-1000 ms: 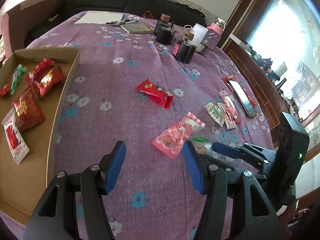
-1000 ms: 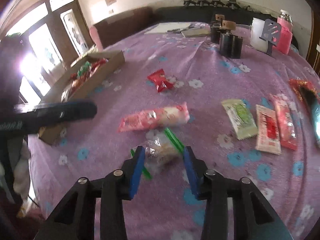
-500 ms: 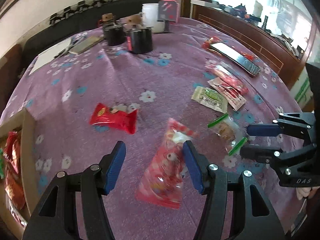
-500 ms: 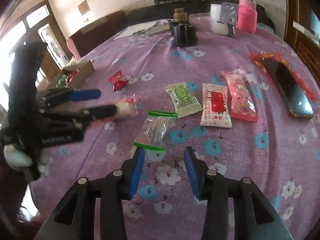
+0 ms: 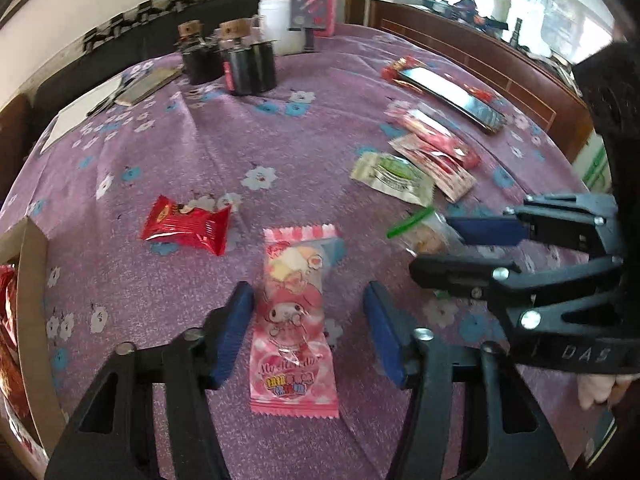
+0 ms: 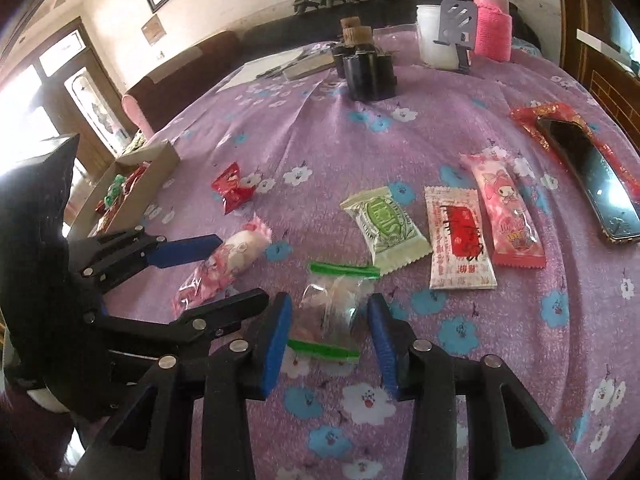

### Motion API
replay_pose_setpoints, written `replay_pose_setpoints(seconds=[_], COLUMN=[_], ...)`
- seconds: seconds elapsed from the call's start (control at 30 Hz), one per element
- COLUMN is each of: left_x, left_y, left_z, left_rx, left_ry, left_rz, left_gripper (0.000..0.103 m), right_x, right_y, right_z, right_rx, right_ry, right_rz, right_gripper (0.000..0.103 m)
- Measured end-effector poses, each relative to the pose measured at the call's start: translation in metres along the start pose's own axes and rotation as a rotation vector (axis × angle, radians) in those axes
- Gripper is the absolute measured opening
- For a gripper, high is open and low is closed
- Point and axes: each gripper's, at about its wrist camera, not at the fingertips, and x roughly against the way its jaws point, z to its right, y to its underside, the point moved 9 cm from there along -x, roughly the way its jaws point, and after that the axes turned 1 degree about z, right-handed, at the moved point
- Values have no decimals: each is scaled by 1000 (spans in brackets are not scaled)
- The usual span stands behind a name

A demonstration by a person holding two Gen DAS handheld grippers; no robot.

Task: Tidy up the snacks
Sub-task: 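Grasp a pink character candy with the left tool while the right tool grasps a clear green-edged candy, then carry both candies over the cardboard box and open both tools to drop them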

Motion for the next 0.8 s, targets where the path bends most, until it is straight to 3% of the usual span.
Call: replay_pose_setpoints(seconds=[0.03, 0.2, 0.5, 0.63, 0.8], left_x=[1, 10, 84, 118, 147], left_y=[-1, 5, 18, 37, 77], left_z=[-2, -14, -46, -84, -157], left_rx=[12, 90, 249, 327, 453], left_ry=[-7, -2, 49, 11, -115], left_rz=[0, 9, 141, 178, 187], left_gripper=[25, 25, 25, 25, 25], right_x=[-1, -3, 15, 30, 33], right_y=[0, 4, 8, 0, -9], right_z=[0, -10, -37, -65, -115], right_rx=[4, 78, 122, 162, 225], right_ry=[9, 75, 44, 13, -48], right_rz=[-1, 8, 37, 72, 89], right_gripper=[40, 32, 31, 31, 31])
